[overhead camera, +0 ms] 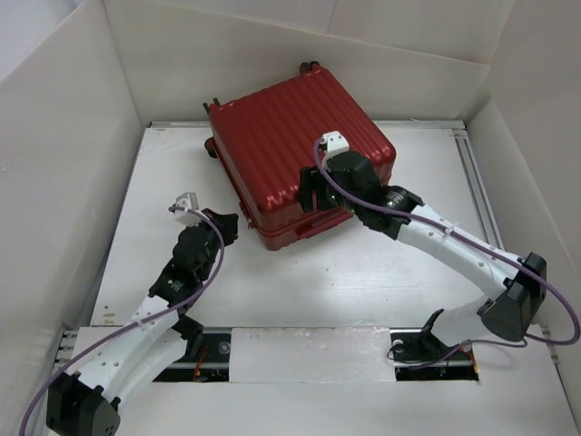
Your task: Pack the luggage
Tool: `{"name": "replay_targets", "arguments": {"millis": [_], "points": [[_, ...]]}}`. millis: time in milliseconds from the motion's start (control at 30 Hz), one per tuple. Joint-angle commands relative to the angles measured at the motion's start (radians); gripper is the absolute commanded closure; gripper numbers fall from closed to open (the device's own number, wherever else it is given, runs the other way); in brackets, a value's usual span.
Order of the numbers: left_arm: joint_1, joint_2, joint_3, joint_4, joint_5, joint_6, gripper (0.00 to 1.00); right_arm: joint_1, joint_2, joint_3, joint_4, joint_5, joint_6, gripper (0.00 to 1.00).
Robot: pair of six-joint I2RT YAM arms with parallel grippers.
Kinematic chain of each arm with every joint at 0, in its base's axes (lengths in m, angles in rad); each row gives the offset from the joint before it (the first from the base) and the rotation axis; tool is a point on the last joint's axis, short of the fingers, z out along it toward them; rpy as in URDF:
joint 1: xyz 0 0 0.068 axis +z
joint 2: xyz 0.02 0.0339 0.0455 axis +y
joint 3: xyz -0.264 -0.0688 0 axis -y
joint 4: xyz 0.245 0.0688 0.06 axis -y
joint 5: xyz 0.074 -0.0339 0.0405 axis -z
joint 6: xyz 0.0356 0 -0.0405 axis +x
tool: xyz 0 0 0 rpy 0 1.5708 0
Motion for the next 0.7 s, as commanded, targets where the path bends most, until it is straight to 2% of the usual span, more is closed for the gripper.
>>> {"name": "replay_targets", "arguments": {"millis": [0,100,133,167,200,233,267,300,367,433,500,667], "points": [[0.002,0.034,-0.023,0.022,-0.019,0.034,1.00,0.002,0.067,0.123,-0.075,0.207,-0.011,0.29],[0.002,0.052,-0.012,0.036,0.009,0.035,1.00,0.013,-0.129,-0.050,0.082,0.240,0.122,0.41],[0.002,0.052,-0.012,0.046,0.021,0.044,1.00,0.013,-0.202,-0.210,0.121,0.240,0.176,0.45],[0.002,0.052,-0.021,0.047,0.021,0.044,1.00,0.002,-0.353,-0.300,0.164,0.240,0.289,0.47],[0.002,0.052,-0.021,0.072,0.059,0.060,1.00,0.002,-0.423,-0.389,0.255,0.230,0.352,0.48],[0.002,0.052,-0.036,0.073,0.069,0.061,1.00,0.002,-0.485,-0.568,0.320,0.201,0.404,0.45],[0.002,0.052,-0.037,0.082,0.069,0.070,1.00,0.002,-0.532,-0.644,0.386,0.200,0.449,0.36],[0.002,0.065,-0.047,0.095,0.069,0.070,0.93,-0.007,-0.583,-0.702,0.455,0.200,0.542,0.35],[0.002,0.085,-0.058,0.106,0.069,0.070,0.78,-0.023,-0.583,-0.790,0.505,0.200,0.596,0.34],[0.002,0.115,-0.058,0.131,0.087,0.061,0.65,-0.061,-0.545,-0.790,0.535,0.188,0.635,0.28],[0.002,0.126,-0.058,0.142,0.097,0.061,0.64,-0.085,-0.483,-0.799,0.584,0.188,0.662,0.28],[0.002,0.129,-0.058,0.143,0.107,0.061,0.64,-0.197,-0.329,-0.821,0.776,0.121,0.738,0.36]]}}
